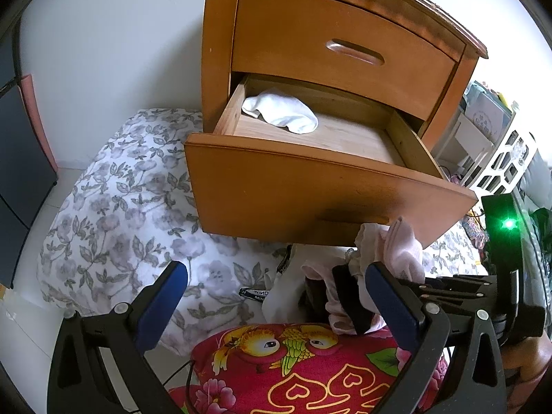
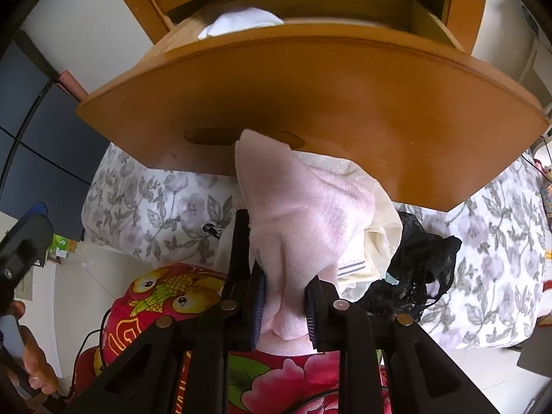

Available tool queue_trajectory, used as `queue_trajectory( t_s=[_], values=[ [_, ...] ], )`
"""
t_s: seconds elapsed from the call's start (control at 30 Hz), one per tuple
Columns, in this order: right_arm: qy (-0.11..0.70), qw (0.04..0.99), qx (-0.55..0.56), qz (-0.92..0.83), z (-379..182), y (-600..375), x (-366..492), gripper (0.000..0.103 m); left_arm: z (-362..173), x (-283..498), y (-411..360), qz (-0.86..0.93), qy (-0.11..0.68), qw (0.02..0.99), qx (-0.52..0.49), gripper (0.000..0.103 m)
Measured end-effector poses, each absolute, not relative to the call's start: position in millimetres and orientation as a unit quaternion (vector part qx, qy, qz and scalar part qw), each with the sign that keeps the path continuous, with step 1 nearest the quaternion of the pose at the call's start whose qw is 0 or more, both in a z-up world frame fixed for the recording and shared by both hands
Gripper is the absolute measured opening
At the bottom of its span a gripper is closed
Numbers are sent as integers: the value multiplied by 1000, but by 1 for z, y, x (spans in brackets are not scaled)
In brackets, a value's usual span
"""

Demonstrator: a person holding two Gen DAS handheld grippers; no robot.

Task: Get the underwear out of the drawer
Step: 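Lower the pale pink sock onto the garment pile and open the right gripper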

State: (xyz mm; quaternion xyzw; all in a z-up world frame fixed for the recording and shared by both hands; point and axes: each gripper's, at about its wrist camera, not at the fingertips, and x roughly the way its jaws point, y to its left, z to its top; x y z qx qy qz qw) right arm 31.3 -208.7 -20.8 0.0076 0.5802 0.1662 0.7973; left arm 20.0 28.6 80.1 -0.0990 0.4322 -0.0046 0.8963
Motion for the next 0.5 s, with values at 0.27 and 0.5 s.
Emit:
queue_trajectory(
  t_s=[0.27,0.5],
  values=[
    [573,802,17,167,-9,-213,27,43,81,20,28,-4,432,897,-98,103],
    [545,819,19,177,19,-216,18,48,83,18,27,-5,429,898,-98,103]
  ],
)
